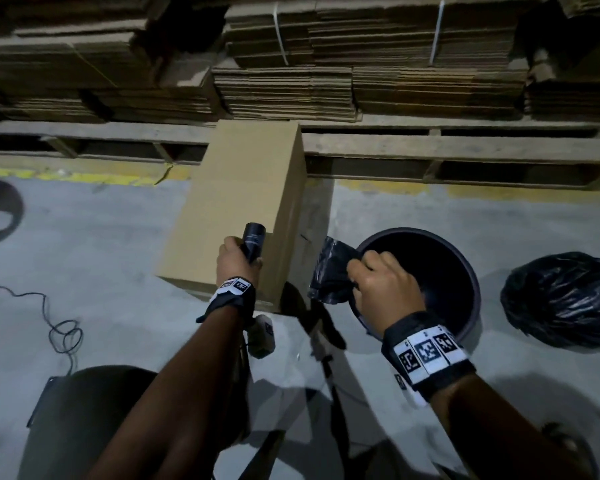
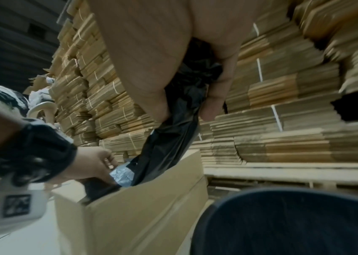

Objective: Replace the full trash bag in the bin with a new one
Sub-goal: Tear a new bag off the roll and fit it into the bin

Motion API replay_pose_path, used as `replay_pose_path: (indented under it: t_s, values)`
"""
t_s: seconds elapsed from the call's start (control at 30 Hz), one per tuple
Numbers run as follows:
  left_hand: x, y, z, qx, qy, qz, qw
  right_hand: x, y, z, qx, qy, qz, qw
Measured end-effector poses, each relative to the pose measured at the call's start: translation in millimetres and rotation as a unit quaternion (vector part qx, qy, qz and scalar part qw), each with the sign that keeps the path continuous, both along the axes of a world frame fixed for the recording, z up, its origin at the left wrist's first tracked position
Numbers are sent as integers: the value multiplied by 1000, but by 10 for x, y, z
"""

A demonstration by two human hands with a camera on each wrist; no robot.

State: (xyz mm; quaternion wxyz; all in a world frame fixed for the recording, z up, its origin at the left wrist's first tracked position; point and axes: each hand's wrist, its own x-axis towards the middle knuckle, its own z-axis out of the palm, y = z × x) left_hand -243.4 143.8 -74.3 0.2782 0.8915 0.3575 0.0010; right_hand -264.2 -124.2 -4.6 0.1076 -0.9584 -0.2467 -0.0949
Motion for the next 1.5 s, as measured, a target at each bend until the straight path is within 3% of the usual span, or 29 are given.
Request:
replay_pose_path:
  t_s: [0.23, 0.43, 0.53, 0.63, 0.77, 0.9, 1.0, 1.1, 1.17, 1.2, 1.23, 1.33, 1.37, 1.43, 1.5]
  values:
    - [42, 32, -70, -32, -48, 12, 998, -48, -71, -133, 1, 30, -9, 1000]
    - [64, -142, 256, 69, -16, -21, 997, 1, -477, 41, 6, 63, -30, 998]
    - [96, -400, 533, 99, -48, -150, 983, -6, -902, 226, -2, 81, -55, 995]
    - [29, -801, 854, 51, -74, -287, 954, -40, -1360, 300, -8, 119, -87, 989]
    - [-214, -1357, 1090, -130, 14, -404, 905, -144, -1624, 176, -9, 236, -112, 965]
    - [-321, -1728, 972, -180, 60, -481, 856, -34, -1554, 59, 82, 349, -135, 924]
    - [-290, -1888, 936, -273, 38, -426, 861, 113, -1487, 9, 211, 438, -175, 856]
    - [-204, -1979, 914, -336, 3, -359, 871, 177, -1366, 79, 358, 467, -197, 784]
    - [-149, -2022, 903, -355, -19, -342, 870, 191, -1317, 118, 449, 482, -210, 723]
    - [-134, -2043, 907, -361, -28, -341, 868, 177, -1315, 144, 480, 476, -209, 707]
    - [-114, -2058, 892, -364, -33, -343, 865, 169, -1320, 160, 491, 458, -208, 712]
    - [-74, -2092, 847, -373, -30, -363, 853, 152, -1344, 241, 429, 369, -190, 802]
    - [-67, -2110, 833, -379, -29, -368, 848, 152, -1347, 259, 424, 353, -181, 814]
    - [-64, -2152, 824, -390, -37, -368, 843, 150, -1341, 286, 455, 354, -169, 800]
    - [-58, -2180, 815, -391, -62, -357, 846, 155, -1319, 313, 516, 387, -161, 747]
